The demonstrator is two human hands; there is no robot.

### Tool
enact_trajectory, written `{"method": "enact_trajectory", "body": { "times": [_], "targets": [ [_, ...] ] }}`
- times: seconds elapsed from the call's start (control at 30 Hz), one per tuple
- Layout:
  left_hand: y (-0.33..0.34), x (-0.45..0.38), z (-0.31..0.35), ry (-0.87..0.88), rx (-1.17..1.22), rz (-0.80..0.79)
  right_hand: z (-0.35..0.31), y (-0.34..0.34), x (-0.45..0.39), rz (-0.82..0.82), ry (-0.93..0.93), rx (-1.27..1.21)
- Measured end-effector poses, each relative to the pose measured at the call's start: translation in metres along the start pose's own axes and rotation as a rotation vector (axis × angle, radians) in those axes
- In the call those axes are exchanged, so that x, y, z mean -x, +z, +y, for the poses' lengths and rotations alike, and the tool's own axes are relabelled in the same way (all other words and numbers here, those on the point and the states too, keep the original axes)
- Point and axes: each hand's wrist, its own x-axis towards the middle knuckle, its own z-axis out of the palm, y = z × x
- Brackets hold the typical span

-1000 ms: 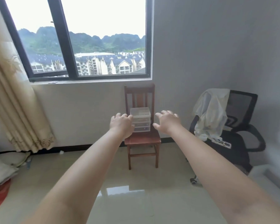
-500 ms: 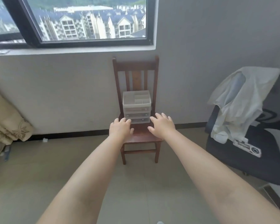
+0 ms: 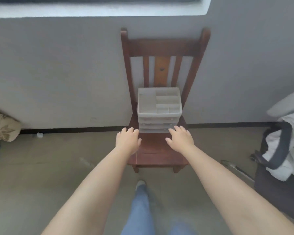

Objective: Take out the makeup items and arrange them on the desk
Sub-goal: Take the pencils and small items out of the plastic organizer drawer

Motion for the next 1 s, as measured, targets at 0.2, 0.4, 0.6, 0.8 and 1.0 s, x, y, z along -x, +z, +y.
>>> {"method": "enact_trajectory", "body": {
  "times": [0.2,0.4,0.6,0.8,1.0],
  "targets": [
    [0.003,-0.095,-0.026,0.053,0.059,-0.027,-0.003,0.024,-0.077,-0.138,0.1,-0.16],
    [0.041,-0.177,-0.033,0.215,0.228,0.154,-0.015,0.056,-0.157,-0.067,0.501,-1.068],
    [0.083,-0.204,-0.042,0.335,0.152,0.133,-0.018,0.081,-0.212,0.101,0.868,-2.16],
    [0.092,-0.21,-0.045,0.381,0.21,0.231,-0.015,0.091,-0.211,0.113,0.829,-2.459],
    [0.091,-0.208,-0.048,0.39,0.219,0.205,-0.01,0.124,-0.169,0.063,0.937,-2.319]
  ]
}}
